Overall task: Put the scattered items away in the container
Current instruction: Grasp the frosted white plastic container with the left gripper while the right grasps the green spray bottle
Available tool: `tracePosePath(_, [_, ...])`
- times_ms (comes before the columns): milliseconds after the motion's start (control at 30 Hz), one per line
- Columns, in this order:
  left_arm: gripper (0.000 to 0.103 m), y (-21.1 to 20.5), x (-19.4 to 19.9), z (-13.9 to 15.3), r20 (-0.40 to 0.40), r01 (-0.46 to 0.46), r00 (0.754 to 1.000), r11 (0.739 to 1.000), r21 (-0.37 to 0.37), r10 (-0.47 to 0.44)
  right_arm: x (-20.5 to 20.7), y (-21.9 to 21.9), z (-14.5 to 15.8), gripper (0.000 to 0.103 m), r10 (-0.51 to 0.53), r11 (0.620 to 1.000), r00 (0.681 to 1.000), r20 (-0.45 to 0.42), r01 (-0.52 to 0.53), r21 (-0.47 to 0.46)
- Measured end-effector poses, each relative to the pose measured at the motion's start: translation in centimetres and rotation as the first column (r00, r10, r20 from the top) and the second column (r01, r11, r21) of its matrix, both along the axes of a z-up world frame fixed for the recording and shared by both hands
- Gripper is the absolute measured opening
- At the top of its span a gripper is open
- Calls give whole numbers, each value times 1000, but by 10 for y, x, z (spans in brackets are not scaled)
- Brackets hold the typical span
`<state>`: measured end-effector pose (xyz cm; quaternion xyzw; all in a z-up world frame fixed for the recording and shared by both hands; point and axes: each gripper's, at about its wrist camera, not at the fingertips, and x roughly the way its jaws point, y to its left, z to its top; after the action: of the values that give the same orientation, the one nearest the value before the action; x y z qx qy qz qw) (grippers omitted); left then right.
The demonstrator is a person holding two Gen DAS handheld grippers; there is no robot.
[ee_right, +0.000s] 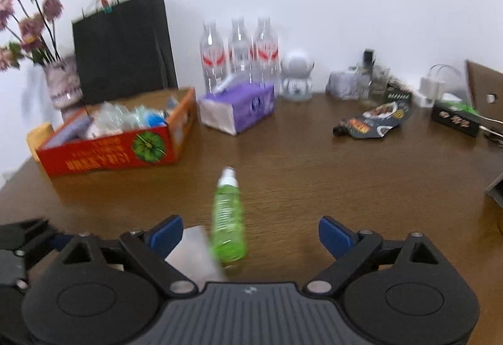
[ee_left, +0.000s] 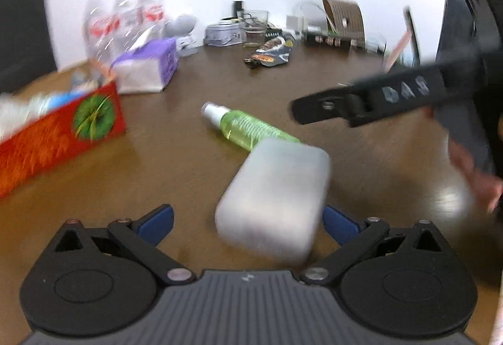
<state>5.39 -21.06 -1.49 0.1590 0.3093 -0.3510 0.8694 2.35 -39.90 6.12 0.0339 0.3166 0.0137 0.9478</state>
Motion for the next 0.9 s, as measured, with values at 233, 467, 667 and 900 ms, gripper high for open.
tracePosePath(233, [67,4,25,-6,-78,-100,992,992,-81,94,64,0,-17,77,148,989,985,-88,-146,25])
tracePosePath(467, [67,62,24,14,74,-450,891,893,6,448,84,26,-36,30,137,985,971,-196,-155,-77])
tracePosePath(667, [67,146,22,22,-8,-637,771,770,-29,637,53,82,-34,30,214,972,960,-183,-228,-56])
tracePosePath(900, [67,187,33,15,-34,-677,736,736,-25,676,54,162,-32,30,268,962,951,-153,-272,-9])
